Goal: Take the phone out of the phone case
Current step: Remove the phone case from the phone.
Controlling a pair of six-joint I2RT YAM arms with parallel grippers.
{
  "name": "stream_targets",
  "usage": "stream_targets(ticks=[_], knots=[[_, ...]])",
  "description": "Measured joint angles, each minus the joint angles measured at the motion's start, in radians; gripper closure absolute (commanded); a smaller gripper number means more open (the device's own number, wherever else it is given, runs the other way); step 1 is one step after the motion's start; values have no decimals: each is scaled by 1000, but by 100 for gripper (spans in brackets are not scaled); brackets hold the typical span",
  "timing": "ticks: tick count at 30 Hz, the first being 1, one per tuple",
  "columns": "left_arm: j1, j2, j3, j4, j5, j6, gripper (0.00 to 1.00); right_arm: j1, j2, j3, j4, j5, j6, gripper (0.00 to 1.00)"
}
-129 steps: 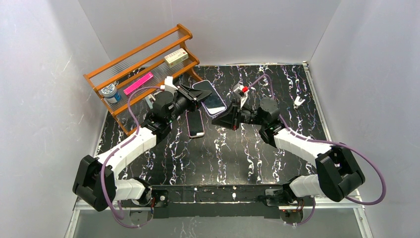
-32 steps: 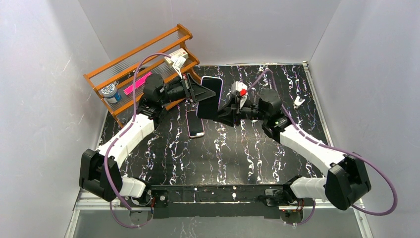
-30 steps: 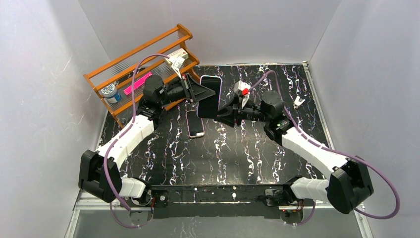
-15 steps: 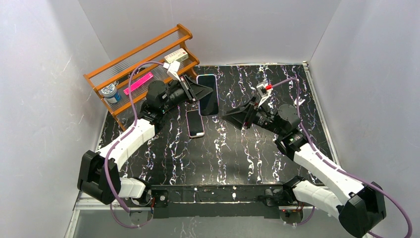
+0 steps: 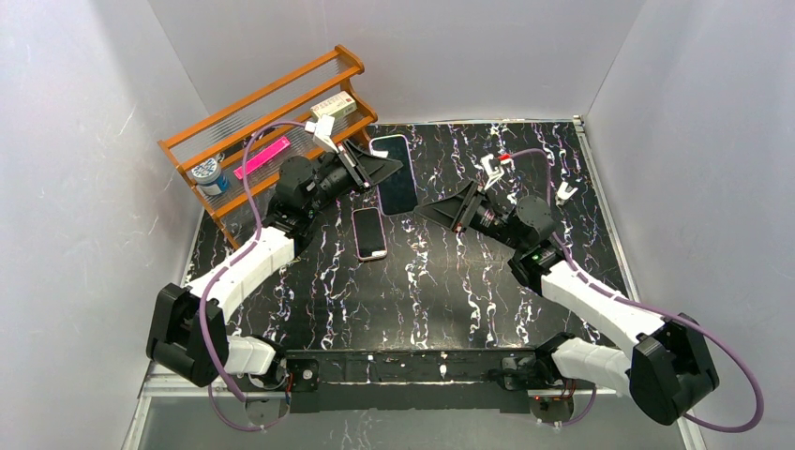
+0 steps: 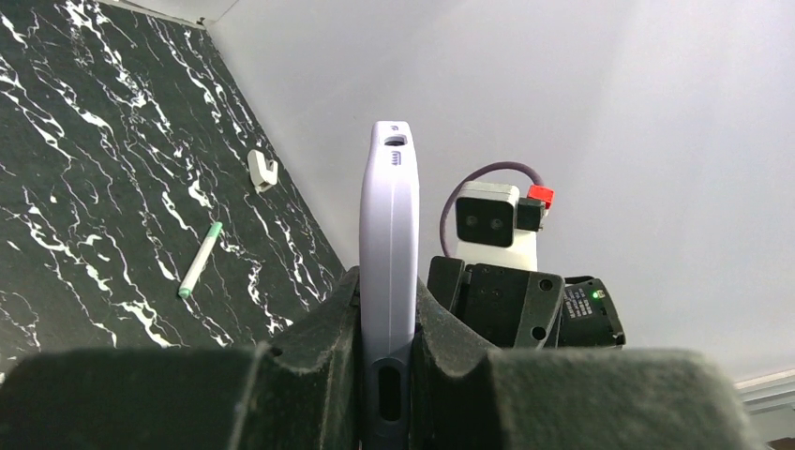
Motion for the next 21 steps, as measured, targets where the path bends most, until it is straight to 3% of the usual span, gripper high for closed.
stream_targets(ticks=[13,21], knots=[[-19,0,-27,72,-20,-72,100,0,30,-10,108,-1,83,52],[-24,-4,-60,76,-42,-76,100,0,-13,-26,28,14,53,49]])
